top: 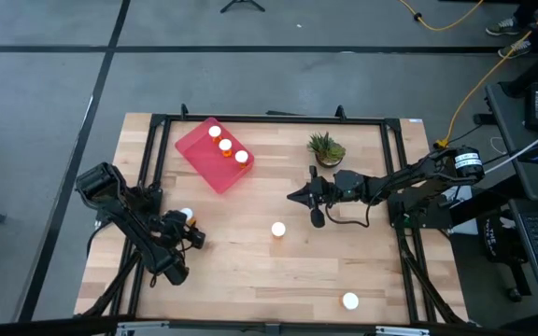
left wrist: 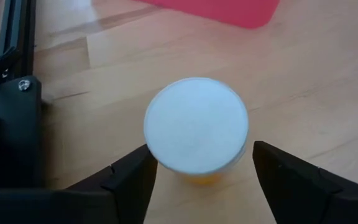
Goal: Pick and place pill bottles into a basket
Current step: Put the top orange pill bottle into the red container
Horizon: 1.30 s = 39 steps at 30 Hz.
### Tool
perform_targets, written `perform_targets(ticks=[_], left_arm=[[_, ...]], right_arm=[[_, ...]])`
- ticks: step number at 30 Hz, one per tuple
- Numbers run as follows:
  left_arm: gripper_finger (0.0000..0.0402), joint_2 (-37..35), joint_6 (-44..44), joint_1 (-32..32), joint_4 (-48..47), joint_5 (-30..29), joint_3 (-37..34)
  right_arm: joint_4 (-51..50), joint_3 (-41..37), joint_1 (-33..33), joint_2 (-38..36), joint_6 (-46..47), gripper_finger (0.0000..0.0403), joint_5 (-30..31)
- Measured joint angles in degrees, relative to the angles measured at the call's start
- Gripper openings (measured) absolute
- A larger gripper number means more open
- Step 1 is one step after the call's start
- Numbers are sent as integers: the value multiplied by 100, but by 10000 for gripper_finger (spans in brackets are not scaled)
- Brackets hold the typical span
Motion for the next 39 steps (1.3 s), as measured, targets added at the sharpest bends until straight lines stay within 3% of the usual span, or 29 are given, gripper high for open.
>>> perform_targets(ticks=[11,24,39], left_arm=[[246,1,-2,0,7,-95,0],[195,2,-2,0,7,-98,0],[190,2,204,-4,7,-98,82]], right_arm=[[0,0,-1,0,0,11,0],[0,0,-1,0,0,11,0],[0,2,-1,0,0,11,0]])
